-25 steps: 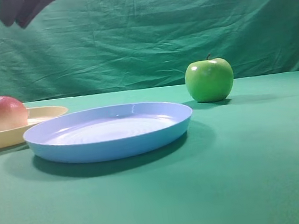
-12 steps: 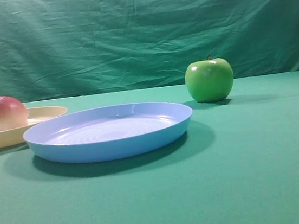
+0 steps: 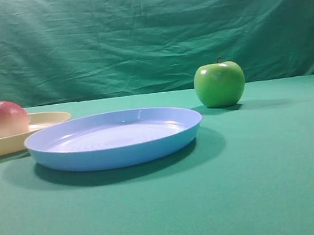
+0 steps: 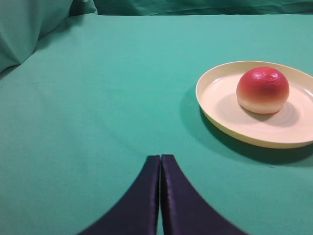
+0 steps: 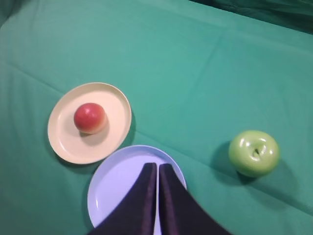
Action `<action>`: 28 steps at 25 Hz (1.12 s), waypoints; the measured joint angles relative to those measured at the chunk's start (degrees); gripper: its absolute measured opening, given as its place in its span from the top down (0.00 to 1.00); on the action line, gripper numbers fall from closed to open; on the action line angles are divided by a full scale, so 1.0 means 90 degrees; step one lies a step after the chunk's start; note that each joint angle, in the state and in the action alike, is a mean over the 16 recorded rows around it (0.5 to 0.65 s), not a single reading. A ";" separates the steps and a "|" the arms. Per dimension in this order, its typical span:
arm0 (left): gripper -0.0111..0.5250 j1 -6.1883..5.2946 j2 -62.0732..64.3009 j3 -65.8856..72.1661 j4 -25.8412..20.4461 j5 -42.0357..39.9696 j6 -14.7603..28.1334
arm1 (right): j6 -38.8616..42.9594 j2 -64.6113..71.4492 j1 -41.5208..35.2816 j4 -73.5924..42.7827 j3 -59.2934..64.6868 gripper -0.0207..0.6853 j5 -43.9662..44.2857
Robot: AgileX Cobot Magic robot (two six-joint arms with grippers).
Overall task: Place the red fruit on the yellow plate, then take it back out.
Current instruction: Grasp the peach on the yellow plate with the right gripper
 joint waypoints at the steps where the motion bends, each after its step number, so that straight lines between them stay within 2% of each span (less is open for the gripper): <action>1: 0.98 0.0000 0.0000 0.0000 0.0000 0.0000 0.0000 | -0.0001 -0.0236 -0.0006 -0.0073 0.0255 0.97 -0.0100; 9: 0.98 0.0000 0.0000 0.0000 0.0000 0.0000 0.0000 | 0.0063 -0.2142 -0.0374 -0.0422 0.2509 0.97 -0.1189; 21: 0.98 0.0000 0.0000 0.0000 0.0000 0.0000 0.0000 | 0.0082 -0.4642 -0.1750 -0.0483 0.5297 0.97 -0.2837; 28: 0.98 0.0000 0.0000 0.0000 0.0000 0.0000 0.0000 | -0.0178 -0.6176 -0.2237 -0.0534 0.6954 0.97 -0.3613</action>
